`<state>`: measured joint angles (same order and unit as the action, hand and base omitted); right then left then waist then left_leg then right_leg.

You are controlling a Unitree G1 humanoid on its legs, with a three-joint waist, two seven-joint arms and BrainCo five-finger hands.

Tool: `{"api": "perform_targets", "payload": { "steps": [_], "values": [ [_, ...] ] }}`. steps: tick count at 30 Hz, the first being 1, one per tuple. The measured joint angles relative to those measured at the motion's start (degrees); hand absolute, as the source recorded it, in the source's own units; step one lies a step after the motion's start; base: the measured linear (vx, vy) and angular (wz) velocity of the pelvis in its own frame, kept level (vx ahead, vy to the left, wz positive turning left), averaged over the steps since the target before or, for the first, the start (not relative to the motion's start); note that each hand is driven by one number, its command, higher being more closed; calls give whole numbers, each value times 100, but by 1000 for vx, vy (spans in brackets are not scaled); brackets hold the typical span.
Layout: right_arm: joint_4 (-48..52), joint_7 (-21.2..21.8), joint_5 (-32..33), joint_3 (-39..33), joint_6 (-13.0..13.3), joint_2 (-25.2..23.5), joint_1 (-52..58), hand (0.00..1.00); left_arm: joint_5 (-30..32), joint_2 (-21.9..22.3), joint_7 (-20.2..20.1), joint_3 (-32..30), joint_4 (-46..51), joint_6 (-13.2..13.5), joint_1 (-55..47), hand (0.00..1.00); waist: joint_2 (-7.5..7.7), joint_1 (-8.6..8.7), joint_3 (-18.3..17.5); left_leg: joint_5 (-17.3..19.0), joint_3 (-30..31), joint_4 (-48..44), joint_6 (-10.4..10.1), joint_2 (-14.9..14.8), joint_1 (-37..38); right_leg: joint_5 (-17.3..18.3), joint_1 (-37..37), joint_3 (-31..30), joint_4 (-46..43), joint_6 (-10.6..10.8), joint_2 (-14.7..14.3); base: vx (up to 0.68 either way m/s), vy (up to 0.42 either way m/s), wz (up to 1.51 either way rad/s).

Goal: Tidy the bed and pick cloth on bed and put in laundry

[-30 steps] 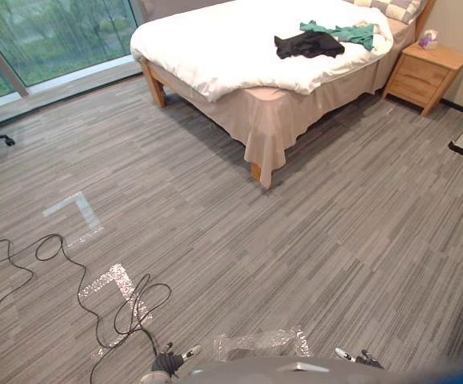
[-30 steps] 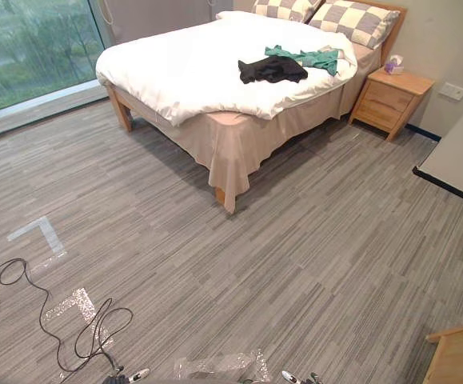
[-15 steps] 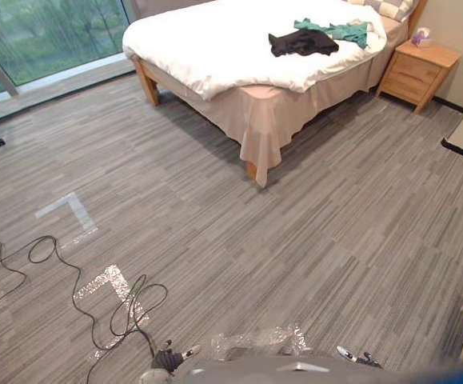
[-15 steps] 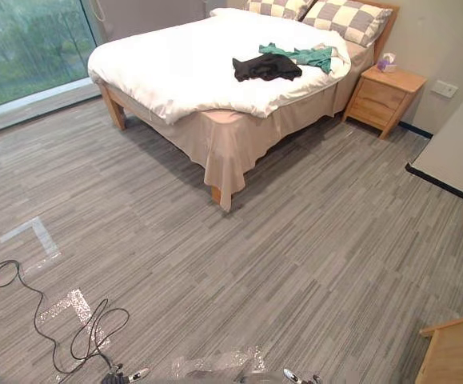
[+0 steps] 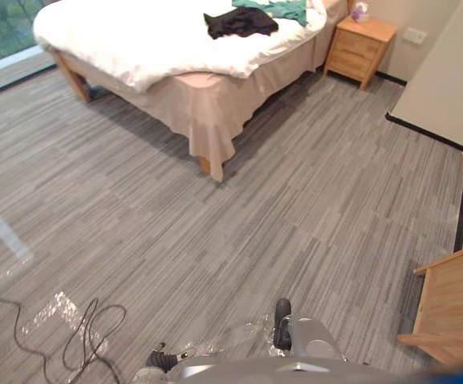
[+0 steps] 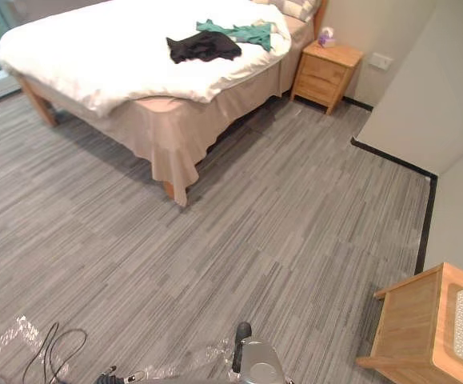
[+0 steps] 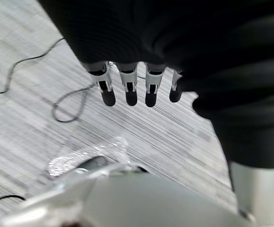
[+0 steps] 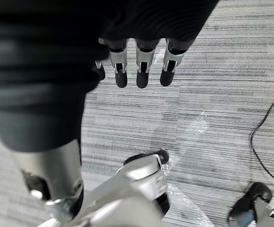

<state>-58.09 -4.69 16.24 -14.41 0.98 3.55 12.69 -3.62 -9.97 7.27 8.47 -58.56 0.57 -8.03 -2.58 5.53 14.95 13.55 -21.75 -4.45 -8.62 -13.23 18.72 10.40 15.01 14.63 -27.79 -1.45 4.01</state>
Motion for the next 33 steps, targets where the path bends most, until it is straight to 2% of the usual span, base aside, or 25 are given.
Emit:
{"api": "perform_targets", "payload": {
  "steps": [1,2,4,5,6,7,8,10,11,12,13,14,15,16,17,18,20,22,23,25,26,27,28,31,33],
  "values": [
    [10,2,-24,-44,0,-8,-3,0,5,13,-10,-4,5,11,17,0,-11,4,12,-65,8,-77,-32,-13,-6,98,31,-6,-104,-44,-1,338,-268,-24],
    [10,13,-100,-133,-11,-5,11,0,18,63,-39,-4,33,15,12,0,-52,39,-21,-165,50,-492,49,-106,-126,292,7,-14,-195,-123,-40,362,-293,-29],
    [-9,27,-363,-106,1,66,14,0,-13,68,-59,4,165,97,-31,0,-76,72,-40,-348,227,-1813,165,-392,-636,455,-234,-67,-8,-180,-201,398,-285,-23],
    [-34,47,-568,27,32,163,9,0,-35,62,-58,-4,264,203,-61,0,-167,81,-77,-640,499,-3065,264,-658,-1174,509,-473,-138,221,-257,-372,531,-255,-36],
    [-64,59,-777,190,145,264,-22,0,-43,91,-24,-13,429,395,-164,0,-236,40,-90,-505,758,-4658,310,-782,-1792,571,-768,-261,477,-379,-536,724,-245,-54],
    [-179,57,-937,402,234,373,-168,0,-76,85,80,-24,578,583,-232,0,-235,-12,-79,-208,993,-5983,325,-671,-2458,573,-1266,-365,865,-495,-627,732,-161,-53],
    [-206,51,-974,463,253,394,-173,0,-103,67,177,-58,650,682,-225,0,-182,-56,-49,-67,1014,-6210,362,-481,-2829,530,-1619,-440,1133,-493,-641,659,-63,-41],
    [-241,50,-975,537,305,431,-297,0,-273,127,282,-240,681,805,-192,0,-133,-230,-17,164,785,-5851,443,-229,-3243,458,-2047,-599,1445,-450,-635,485,4,-54],
    [-221,50,-974,525,315,379,-424,0,-344,145,321,-377,676,916,-138,0,-60,-386,28,269,467,-5307,573,-51,-3495,458,-2330,-656,1613,-380,-563,517,60,-61],
    [-140,50,-976,497,314,343,-453,0,-390,151,320,-459,677,944,-112,0,-2,-410,63,293,286,-4905,621,60,-3584,473,-2492,-637,1680,-283,-484,630,94,-50],
    [42,51,-978,439,324,238,-474,0,-455,128,333,-579,679,1025,-67,0,155,-482,156,244,-124,-4002,700,300,-3633,561,-2758,-573,1725,-57,-277,646,119,-20],
    [89,51,-981,362,364,169,-485,0,-484,140,396,-644,658,1064,-47,0,210,-498,171,-136,-389,-2819,735,564,-3653,618,-2945,-512,1740,156,-147,537,116,-13],
    [84,51,-987,348,417,175,-483,0,-484,180,438,-641,645,1101,-58,0,148,-492,141,-592,-491,-1888,744,691,-3602,628,-3027,-453,1782,252,-143,432,113,-10],
    [82,60,-1000,312,449,238,-457,0,-481,293,442,-638,636,1149,-130,0,-5,-512,95,-1104,-552,-792,709,728,-3541,667,-3221,-447,1872,336,-237,463,176,-23],
    [50,36,-1096,294,465,316,-439,0,-482,372,444,-706,512,1178,-175,0,-148,-535,5,-1969,-598,-462,1347,693,-3484,773,-3551,-492,2078,491,-311,603,251,-12],
    [-18,24,-1157,321,478,200,-497,0,-472,259,446,-832,397,1166,-86,0,108,-537,-45,-1737,-687,-582,1613,928,-3491,687,-3670,-434,2193,528,-86,702,327,-6],
    [-27,18,-1259,295,520,109,-501,0,-478,258,503,-905,309,1156,-11,0,203,-580,-92,-1438,-778,-687,1653,1117,-3466,265,-3657,-475,2175,561,131,567,323,5],
    [-109,18,-1377,229,498,110,-489,0,-482,275,595,-908,236,1141,-13,0,256,-613,-132,-1132,-752,-800,1898,1376,-3183,-151,-3746,-486,1857,634,357,439,267,16],
    [-166,18,-1401,220,496,95,-486,0,-481,266,622,-911,195,1130,-18,0,301,-637,-189,-1028,-742,-798,1917,1476,-3088,-214,-3697,-504,1591,687,453,575,304,30],
    [-312,39,-1577,25,513,-9,-494,0,-453,216,684,-913,100,1120,-44,0,443,-653,-382,-538,-454,-873,1834,1792,-2748,-697,-3123,-573,-308,1160,794,532,248,56],
    [-313,54,-1603,-3,532,-33,-500,0,-453,194,685,-913,89,1125,-54,0,499,-646,-418,-403,-289,-855,1783,1911,-2584,-653,-2693,-614,-1348,1277,899,321,135,64],
    [-309,59,-1611,-4,554,-27,-500,0,-453,193,685,-910,77,1125,-56,0,505,-645,-422,-363,-214,-807,1779,1951,-2445,-533,-2431,-609,-1896,1341,926,318,123,66],
    [-267,58,-1648,-7,574,-5,-495,0,-462,192,688,-857,40,1129,-68,0,468,-657,-414,-365,-51,-668,1787,1997,-2116,-239,-2032,-553,-2539,1389,924,383,128,76],
    [-245,59,-1644,43,693,48,-494,0,-612,179,686,-656,-21,1107,-43,0,339,-613,-416,-381,540,-208,1780,2031,-1298,528,-1367,-29,-2307,1191,872,378,77,84],
    [-247,59,-1634,64,720,49,-501,0,-711,181,680,-622,-25,1087,65,0,340,-559,-430,-365,1017,-18,1744,2028,-957,734,-965,80,-1705,992,856,325,-26,110]
  ]
}}
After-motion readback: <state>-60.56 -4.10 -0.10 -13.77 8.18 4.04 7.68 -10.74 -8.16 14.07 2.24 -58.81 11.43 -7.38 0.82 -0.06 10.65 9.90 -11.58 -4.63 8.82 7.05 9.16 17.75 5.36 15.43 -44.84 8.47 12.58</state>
